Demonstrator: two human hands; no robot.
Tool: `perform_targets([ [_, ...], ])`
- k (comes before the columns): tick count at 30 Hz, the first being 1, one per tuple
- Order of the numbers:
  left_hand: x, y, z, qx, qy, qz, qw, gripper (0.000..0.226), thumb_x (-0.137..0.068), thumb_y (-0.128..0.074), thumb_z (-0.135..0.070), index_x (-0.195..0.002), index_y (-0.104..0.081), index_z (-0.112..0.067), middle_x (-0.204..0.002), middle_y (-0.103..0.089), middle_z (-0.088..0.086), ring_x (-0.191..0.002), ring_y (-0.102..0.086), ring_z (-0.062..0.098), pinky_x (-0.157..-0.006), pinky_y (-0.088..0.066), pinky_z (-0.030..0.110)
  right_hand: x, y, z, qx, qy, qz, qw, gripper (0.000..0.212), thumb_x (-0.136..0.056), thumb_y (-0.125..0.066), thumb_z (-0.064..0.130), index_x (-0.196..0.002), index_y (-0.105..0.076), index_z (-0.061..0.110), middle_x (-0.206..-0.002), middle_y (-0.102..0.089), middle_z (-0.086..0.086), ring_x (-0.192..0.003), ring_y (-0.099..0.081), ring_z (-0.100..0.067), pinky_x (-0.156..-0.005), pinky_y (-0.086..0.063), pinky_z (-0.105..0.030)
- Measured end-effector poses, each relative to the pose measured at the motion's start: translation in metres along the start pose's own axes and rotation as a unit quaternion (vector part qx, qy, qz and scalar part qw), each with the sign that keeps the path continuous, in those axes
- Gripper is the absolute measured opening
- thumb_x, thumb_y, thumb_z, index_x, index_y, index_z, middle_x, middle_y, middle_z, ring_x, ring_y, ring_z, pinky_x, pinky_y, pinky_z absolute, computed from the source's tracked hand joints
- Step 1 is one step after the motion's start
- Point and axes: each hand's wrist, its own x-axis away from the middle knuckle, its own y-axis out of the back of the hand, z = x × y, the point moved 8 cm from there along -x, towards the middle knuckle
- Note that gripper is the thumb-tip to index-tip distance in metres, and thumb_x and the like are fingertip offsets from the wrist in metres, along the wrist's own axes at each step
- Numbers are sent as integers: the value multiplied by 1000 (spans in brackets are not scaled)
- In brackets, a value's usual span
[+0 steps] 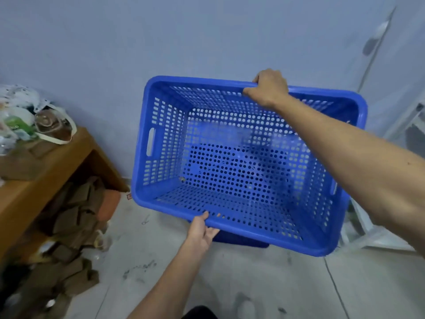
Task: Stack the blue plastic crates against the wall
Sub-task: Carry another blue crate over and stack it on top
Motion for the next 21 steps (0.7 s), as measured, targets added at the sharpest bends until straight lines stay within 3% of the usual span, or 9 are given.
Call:
perform_targets([
  [4,-26,-23,-5,13,28,3,1000,16,-102,-54,-10,-117,-49,-14,-114,-65,21,-100,-68,37,-87,-56,55,-57,-38,-12,32,0,41,999,32,-81,-63,37,-91,-71,7,-108,-67,-21,-106,-57,-41,-88,-48,-42],
  [6,-39,-29,-9,6,45,-5,999,12,-99,-58,-10,-111,-56,-14,-106,-69,20,-94,-69,37,-74,-60,50,-78,-54,-23,27,-10,54,998,37,-85,-64,43,-102,-69,11,-115,-65,-17,-113,-54,-40,-93,-45,-44],
  [9,-51,-34,-17,-2,76,-16,997,14,-95,-63,-8,-109,-60,-10,-96,-69,17,-87,-69,36,-49,-60,39,-100,-76,-32,-8,-19,70,997,45,-86,-62,57,-101,-67,15,-112,-67,-13,-113,-55,-39,-94,-44,-48],
  [12,-58,-44,-26,11,98,-11,995,14,-95,-62,-6,-108,-60,-9,-106,-68,19,-100,-68,38,-63,-61,45,-119,-95,-40,-22,-31,84,996,44,-87,-63,56,-99,-68,14,-106,-70,-12,-110,-58,-38,-92,-46,-47],
  [15,-67,-58,-29,1,108,-11,994,5,-97,-59,-5,-101,-60,-7,-91,-65,17,-85,-65,33,-73,-56,45,-137,-109,-61,-49,-68,69,994,35,-91,-62,47,-99,-69,14,-106,-71,-12,-110,-58,-36,-94,-47,-46],
  [19,-75,-77,-31,10,100,-26,995,7,-98,-54,-3,-101,-60,-6,-90,-65,18,-81,-63,32,-67,-56,43,-159,-124,-82,-73,-90,82,990,29,-94,-59,40,-100,-69,14,-105,-72,-14,-107,-61,-36,-96,-49,-49],
  [21,-79,-87,-27,33,105,-33,993,7,-98,-55,-3,-99,-59,-8,-90,-63,17,-83,-62,33,-72,-57,46,-169,-133,-90,-81,-89,92,989,26,-95,-58,38,-100,-68,14,-103,-72,-14,-103,-64,-35,-94,-50,-49],
])
